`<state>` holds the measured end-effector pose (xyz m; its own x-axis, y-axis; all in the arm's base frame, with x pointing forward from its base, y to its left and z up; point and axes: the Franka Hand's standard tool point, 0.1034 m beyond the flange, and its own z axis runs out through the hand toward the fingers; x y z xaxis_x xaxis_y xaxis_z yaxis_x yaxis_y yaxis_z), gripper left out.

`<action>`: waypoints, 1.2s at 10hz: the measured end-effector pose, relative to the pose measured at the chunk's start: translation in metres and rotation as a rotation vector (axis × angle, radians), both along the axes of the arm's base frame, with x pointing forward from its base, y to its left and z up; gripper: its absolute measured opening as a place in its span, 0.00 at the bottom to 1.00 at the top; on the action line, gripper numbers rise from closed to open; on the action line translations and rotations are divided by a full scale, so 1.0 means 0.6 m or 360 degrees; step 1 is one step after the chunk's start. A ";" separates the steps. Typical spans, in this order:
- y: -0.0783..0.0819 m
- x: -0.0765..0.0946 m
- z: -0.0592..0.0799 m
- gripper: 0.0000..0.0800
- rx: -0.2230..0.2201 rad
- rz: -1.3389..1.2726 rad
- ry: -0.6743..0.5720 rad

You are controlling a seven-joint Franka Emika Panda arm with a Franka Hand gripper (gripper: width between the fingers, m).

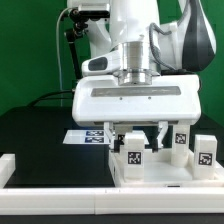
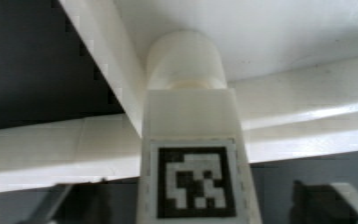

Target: Assemble square table

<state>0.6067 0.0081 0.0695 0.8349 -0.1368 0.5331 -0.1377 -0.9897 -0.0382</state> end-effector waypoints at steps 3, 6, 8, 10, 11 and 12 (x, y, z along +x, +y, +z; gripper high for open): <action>0.000 -0.001 -0.002 0.80 0.0001 0.0000 0.0004; 0.000 -0.001 -0.003 0.81 0.0001 0.0000 0.0005; 0.007 -0.005 -0.001 0.81 0.0077 0.0023 0.0144; 0.002 0.020 0.033 0.81 0.0181 0.0013 0.0264; 0.009 0.019 0.028 0.81 0.0229 0.0008 0.0341; 0.016 0.018 0.026 0.81 0.0275 0.0026 0.0433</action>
Offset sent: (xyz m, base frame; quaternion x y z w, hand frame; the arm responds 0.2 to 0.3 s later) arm 0.0000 0.0000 0.0000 0.0000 0.0000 0.0000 1.0000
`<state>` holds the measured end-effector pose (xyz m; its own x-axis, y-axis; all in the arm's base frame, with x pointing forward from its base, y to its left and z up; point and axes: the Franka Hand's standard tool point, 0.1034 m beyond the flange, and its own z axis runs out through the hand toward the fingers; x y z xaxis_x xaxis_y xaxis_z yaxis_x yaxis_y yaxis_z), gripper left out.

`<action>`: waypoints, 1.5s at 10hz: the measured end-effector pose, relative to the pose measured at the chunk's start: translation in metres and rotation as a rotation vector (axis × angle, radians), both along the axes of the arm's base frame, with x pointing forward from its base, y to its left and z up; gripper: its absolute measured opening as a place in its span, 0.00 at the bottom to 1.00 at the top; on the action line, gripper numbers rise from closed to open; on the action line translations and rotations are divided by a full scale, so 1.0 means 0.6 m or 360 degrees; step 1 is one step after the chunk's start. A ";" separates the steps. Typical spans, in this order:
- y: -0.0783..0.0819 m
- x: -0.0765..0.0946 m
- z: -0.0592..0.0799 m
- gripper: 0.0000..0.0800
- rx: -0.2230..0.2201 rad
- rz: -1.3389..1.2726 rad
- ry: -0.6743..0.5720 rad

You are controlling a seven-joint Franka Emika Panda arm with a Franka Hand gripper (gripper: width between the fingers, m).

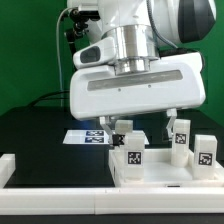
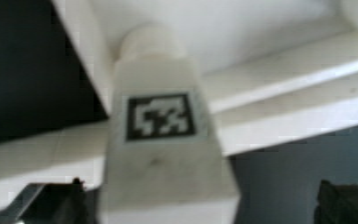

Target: Assemble square table

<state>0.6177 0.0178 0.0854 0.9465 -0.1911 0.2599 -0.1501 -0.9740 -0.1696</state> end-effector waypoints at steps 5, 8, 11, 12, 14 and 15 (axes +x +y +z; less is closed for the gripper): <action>-0.016 -0.014 -0.016 0.81 0.0052 0.0027 0.0226; -0.040 -0.023 -0.020 0.81 0.0033 -0.0081 0.0331; -0.039 -0.023 -0.022 0.81 0.0034 -0.0079 0.0333; -0.039 -0.023 -0.022 0.81 0.0037 -0.0090 0.0334; -0.039 -0.024 -0.023 0.53 0.0044 -0.0118 0.0339; -0.039 -0.024 -0.023 0.53 0.0046 -0.0124 0.0339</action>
Offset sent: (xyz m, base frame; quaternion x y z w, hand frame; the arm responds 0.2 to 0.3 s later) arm 0.0000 0.0000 0.0000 0.0000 0.0000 0.0000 1.0000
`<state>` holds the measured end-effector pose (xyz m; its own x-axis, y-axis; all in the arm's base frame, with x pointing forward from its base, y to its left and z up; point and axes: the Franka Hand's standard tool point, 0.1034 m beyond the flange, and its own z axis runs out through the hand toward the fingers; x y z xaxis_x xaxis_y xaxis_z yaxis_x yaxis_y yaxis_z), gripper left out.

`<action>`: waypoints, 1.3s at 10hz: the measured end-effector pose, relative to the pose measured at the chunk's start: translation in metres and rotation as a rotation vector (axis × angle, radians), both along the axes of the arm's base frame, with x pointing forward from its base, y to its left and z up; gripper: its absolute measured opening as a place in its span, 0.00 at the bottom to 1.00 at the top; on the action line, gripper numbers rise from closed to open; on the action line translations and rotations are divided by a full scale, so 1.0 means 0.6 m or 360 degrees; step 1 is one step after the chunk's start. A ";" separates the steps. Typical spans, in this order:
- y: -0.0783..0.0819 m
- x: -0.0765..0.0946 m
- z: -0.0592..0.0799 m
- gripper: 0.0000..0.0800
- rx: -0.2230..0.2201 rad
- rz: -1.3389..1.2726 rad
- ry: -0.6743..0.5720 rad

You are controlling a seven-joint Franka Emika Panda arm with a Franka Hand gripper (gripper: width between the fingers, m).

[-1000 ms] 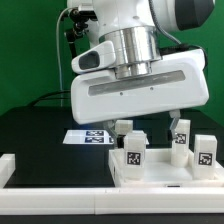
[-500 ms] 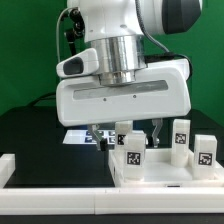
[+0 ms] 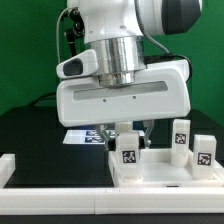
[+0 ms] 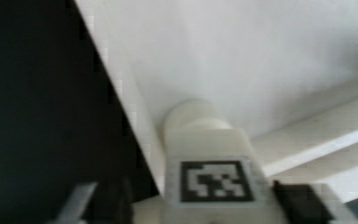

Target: Assemble square table

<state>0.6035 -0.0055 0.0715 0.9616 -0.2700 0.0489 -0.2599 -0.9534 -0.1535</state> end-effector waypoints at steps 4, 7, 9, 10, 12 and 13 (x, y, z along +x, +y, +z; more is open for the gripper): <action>0.005 0.001 0.000 0.36 0.0068 -0.0588 0.0077; 0.025 0.002 0.001 0.36 0.0166 -0.1480 0.0213; 0.026 0.010 -0.004 0.36 0.0350 -0.2120 0.0299; 0.025 0.011 -0.004 0.36 0.0379 -0.2199 0.0318; 0.030 0.009 -0.005 0.38 0.0361 -0.2089 0.0297; 0.040 0.008 -0.006 0.59 0.0307 -0.1868 0.0254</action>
Offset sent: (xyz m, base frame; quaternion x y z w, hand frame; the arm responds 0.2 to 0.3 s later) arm 0.0000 0.0000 0.0000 0.0000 0.0000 0.1938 0.9810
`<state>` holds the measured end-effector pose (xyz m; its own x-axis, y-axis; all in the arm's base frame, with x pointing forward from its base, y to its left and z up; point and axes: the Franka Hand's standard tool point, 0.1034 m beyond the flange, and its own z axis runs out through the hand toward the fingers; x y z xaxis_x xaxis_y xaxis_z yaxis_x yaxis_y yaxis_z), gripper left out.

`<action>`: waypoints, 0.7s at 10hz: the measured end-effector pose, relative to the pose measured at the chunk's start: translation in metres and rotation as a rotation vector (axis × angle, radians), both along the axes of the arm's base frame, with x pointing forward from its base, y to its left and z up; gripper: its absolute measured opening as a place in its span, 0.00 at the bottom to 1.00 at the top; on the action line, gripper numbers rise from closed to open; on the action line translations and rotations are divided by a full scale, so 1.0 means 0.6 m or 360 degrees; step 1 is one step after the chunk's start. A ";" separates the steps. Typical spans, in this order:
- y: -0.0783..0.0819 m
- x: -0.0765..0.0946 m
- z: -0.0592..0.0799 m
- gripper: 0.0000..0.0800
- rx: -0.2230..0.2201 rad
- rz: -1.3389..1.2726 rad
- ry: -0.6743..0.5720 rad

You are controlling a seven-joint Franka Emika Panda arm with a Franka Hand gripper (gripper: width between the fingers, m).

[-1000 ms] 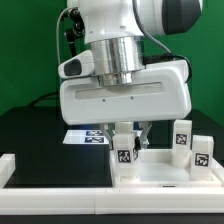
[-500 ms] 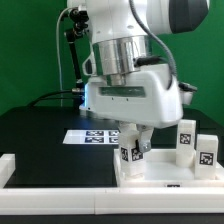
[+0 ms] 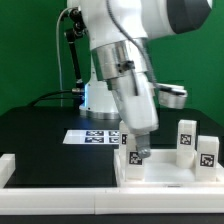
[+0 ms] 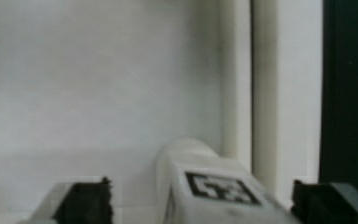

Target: Assemble square table

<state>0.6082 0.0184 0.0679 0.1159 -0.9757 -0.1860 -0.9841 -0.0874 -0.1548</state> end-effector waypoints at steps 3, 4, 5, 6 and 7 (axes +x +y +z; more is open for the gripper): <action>0.003 0.004 0.005 0.80 -0.0148 0.0757 -0.0102; 0.003 0.004 0.005 0.81 -0.0163 0.0870 -0.0123; 0.003 0.004 0.005 0.81 -0.0170 0.0933 -0.0135; 0.001 0.004 0.005 0.81 -0.0193 0.1110 -0.0168; -0.003 0.002 0.006 0.81 -0.0255 0.1462 -0.0163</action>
Offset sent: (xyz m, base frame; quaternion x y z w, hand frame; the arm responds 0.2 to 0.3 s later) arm 0.0000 0.0000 0.0000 0.0000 0.0000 -0.1938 0.9810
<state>0.6093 0.0166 0.0717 0.8622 -0.5066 -0.0035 -0.5009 -0.8514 -0.1556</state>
